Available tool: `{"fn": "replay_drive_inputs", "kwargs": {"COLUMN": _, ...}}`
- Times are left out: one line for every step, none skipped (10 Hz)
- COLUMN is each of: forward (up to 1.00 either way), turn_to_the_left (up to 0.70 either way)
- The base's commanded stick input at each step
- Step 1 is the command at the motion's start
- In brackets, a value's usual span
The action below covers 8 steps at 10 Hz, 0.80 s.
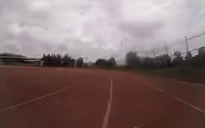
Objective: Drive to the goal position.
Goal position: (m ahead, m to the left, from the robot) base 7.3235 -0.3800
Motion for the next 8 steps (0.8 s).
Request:
{"fn": "replay_drive_inputs", "kwargs": {"forward": 0.7, "turn_to_the_left": 0.0}}
{"fn": "replay_drive_inputs", "kwargs": {"forward": 0.7, "turn_to_the_left": 0.0}}
{"fn": "replay_drive_inputs", "kwargs": {"forward": 0.7, "turn_to_the_left": 0.0}}
{"fn": "replay_drive_inputs", "kwargs": {"forward": 0.7, "turn_to_the_left": 0.0}}
{"fn": "replay_drive_inputs", "kwargs": {"forward": 0.7, "turn_to_the_left": 0.0}}
{"fn": "replay_drive_inputs", "kwargs": {"forward": 0.7, "turn_to_the_left": 0.0}}
{"fn": "replay_drive_inputs", "kwargs": {"forward": 0.7, "turn_to_the_left": 0.0}}
{"fn": "replay_drive_inputs", "kwargs": {"forward": 0.7, "turn_to_the_left": 0.0}}
